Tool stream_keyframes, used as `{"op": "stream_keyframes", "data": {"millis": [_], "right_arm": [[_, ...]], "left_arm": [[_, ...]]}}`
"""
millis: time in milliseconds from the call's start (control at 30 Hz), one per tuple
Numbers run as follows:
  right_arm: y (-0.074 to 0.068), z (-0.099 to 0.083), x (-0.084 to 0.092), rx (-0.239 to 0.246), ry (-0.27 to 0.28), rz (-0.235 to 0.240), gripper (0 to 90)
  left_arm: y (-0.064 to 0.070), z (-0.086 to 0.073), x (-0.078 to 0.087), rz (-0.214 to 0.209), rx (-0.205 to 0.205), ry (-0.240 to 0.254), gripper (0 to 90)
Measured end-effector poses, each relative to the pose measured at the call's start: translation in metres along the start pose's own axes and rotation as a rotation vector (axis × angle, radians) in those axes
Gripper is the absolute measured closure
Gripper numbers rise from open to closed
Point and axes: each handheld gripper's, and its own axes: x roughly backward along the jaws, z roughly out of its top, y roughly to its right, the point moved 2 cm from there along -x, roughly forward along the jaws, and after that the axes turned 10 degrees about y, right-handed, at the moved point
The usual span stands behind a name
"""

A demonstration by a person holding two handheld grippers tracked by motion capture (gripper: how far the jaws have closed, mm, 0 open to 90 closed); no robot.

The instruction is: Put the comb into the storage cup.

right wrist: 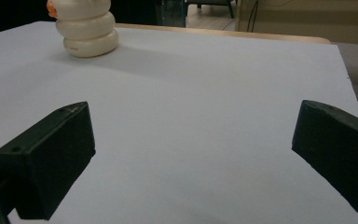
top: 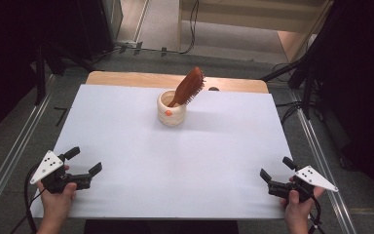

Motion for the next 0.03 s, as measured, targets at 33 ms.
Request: {"op": "stream_keyframes", "data": {"millis": [33], "right_arm": [[0.0005, 0.0000, 0.0007, -0.007, -0.001, -0.004, 0.0]], "left_arm": [[0.0000, 0.0000, 0.0000, 0.001, -0.001, -0.001, 0.0]]}}
